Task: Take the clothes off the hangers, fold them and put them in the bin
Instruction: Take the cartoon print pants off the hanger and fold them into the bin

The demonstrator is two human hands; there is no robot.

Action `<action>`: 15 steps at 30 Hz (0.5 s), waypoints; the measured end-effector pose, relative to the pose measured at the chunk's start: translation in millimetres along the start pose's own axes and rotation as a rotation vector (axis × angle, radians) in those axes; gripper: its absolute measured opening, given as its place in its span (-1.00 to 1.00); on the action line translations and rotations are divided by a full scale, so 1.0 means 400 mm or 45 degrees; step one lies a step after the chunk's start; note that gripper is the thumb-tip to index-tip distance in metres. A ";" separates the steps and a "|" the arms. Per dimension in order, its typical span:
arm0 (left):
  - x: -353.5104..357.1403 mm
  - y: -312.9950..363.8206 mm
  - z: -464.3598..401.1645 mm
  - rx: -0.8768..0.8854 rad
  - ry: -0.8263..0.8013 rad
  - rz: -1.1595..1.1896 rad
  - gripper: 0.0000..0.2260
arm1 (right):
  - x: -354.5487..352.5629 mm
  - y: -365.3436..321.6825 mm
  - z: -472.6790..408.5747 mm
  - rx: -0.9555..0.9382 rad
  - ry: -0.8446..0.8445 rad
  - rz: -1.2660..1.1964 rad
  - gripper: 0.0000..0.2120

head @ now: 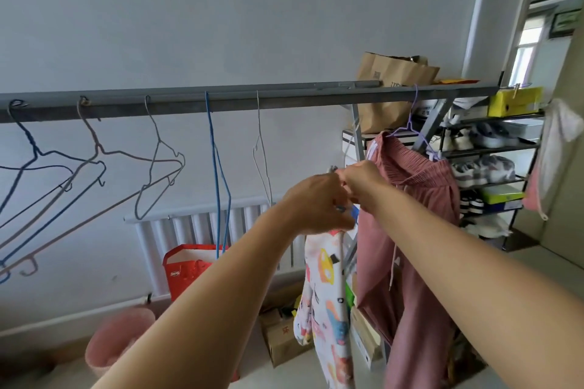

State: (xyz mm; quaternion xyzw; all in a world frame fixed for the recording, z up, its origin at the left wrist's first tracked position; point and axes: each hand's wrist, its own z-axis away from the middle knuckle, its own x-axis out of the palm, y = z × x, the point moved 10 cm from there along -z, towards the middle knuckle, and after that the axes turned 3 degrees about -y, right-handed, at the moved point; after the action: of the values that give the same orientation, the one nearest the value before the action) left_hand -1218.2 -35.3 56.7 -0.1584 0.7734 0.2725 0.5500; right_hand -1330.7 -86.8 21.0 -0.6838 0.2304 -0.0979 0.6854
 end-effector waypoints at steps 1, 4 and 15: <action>0.004 0.020 0.010 0.072 -0.014 0.029 -0.77 | -0.018 -0.003 -0.002 0.030 0.018 -0.001 -0.73; 0.010 0.006 0.039 0.070 -0.059 0.245 -0.73 | -0.020 -0.003 -0.009 0.137 -0.067 -0.039 -0.70; 0.073 -0.120 0.093 -0.268 -0.083 0.459 -0.60 | 0.022 -0.083 0.021 0.325 -0.508 0.003 -0.74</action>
State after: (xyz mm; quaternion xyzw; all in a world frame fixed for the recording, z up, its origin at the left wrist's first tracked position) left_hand -1173.8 -50.0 8.3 -0.0652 0.7383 0.4507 0.4975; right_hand -1313.3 -84.7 51.8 -0.5973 0.0768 0.0116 0.7983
